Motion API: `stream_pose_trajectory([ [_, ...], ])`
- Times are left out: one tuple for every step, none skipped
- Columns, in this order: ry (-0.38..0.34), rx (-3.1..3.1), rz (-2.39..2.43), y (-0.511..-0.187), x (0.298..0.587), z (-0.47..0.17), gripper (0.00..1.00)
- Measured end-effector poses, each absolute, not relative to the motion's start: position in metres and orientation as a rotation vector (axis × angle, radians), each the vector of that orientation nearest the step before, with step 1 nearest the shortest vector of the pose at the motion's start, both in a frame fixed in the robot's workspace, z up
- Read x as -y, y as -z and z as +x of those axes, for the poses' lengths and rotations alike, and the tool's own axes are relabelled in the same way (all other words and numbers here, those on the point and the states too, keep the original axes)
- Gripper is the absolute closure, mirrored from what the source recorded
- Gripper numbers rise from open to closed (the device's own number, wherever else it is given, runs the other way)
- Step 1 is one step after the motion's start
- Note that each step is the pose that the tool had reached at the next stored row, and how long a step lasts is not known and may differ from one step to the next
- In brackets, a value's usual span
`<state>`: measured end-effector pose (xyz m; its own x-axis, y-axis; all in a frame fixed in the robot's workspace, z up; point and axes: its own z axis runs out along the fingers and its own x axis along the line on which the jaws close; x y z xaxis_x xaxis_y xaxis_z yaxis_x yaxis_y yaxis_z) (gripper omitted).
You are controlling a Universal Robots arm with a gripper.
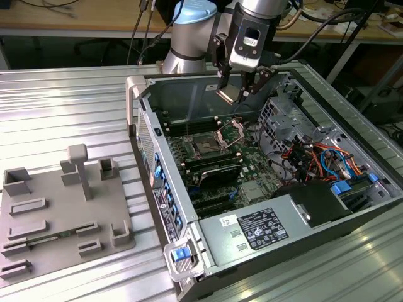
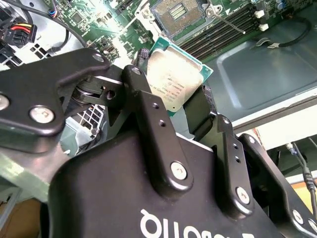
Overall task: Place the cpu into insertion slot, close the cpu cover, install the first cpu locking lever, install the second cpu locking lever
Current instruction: 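Place the cpu into insertion slot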
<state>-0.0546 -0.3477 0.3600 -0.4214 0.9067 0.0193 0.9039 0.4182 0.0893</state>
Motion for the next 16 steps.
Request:
stream_pose_trajectory([
  [-0.133,-2.618,1.672,-0.360,0.348,-0.055,0.45],
  [-0.133,-2.618,1.674,-0.360,0.348,-0.055,0.45],
  [-0.133,-2.615,1.677,-0.360,0.348,-0.055,0.45],
  [-0.133,-2.604,1.693,-0.360,0.348,-0.055,0.45],
  [-0.132,-2.581,1.727,-0.359,0.348,-0.055,0.45],
  [-0.131,-2.554,1.765,-0.357,0.348,-0.055,0.45],
  [-0.130,-2.535,1.791,-0.356,0.348,-0.055,0.45],
  [-0.129,-2.520,1.811,-0.355,0.348,-0.055,0.45],
  [-0.129,-2.509,1.827,-0.354,0.348,-0.055,0.45],
  [-0.127,-2.494,1.847,-0.352,0.348,-0.055,0.45],
  [-0.126,-2.484,1.861,-0.351,0.348,-0.055,0.45],
  [-0.124,-2.471,1.879,-0.349,0.348,-0.055,0.45],
  [-0.123,-2.462,1.892,-0.347,0.348,-0.055,0.45],
  [-0.122,-2.448,1.909,-0.345,0.348,-0.055,0.45],
  [-0.121,-2.435,1.925,-0.344,0.348,-0.055,0.45],
  [-0.120,-2.418,1.947,-0.341,0.348,-0.055,0.45],
])
